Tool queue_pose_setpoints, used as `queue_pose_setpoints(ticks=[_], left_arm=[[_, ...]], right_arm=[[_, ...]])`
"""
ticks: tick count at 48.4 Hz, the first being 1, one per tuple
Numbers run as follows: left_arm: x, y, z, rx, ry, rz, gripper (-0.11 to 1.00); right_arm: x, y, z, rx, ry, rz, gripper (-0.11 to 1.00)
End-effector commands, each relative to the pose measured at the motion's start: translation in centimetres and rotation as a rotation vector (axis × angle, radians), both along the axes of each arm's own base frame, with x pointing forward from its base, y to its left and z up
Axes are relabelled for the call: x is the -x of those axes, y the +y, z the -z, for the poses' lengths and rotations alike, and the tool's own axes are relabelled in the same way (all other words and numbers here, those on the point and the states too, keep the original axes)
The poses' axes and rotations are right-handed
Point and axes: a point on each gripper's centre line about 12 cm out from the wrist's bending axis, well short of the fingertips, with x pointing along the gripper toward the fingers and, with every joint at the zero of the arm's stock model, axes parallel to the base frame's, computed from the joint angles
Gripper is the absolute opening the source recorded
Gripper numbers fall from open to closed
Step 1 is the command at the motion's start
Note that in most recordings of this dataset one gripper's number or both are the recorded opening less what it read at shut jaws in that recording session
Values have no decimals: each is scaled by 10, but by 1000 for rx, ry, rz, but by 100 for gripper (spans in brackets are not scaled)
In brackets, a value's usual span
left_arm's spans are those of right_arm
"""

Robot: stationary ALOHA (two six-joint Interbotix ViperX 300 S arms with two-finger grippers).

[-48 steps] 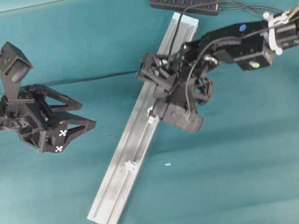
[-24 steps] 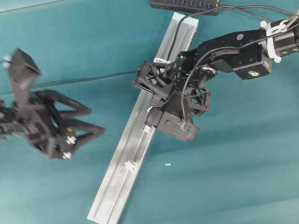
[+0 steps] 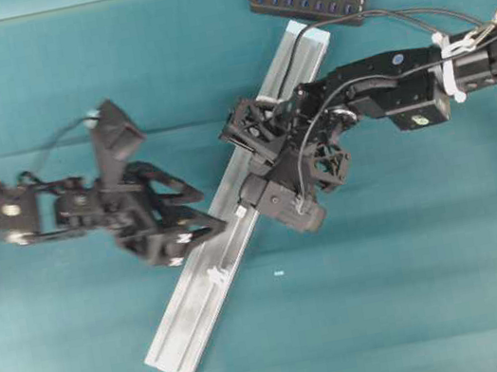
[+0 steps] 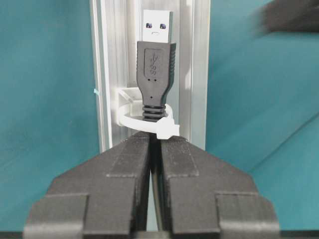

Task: Pass the USB cable through three rings with both arms.

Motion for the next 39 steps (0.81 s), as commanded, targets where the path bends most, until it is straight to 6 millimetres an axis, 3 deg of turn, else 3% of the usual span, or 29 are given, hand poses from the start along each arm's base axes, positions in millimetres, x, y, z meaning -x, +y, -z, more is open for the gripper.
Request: queue_pose_setpoints(ticks=[1,13,33,39], left_arm=[[-17,2,-1,-3,-24,-2,96],[-41,10,7,-4,-24,-17,96],[-38,11,14,-1,-5,-21,95],[-36,11,15,-2,3,-21,85]], right_arm=[[-3,-1,-5,-3,-18,12,6],[-3,-1,-5,-3,-15,13,6],[-1,-2,-4,-3,-13,14,6],[-1,-2,-4,-2,-16,15,6]])
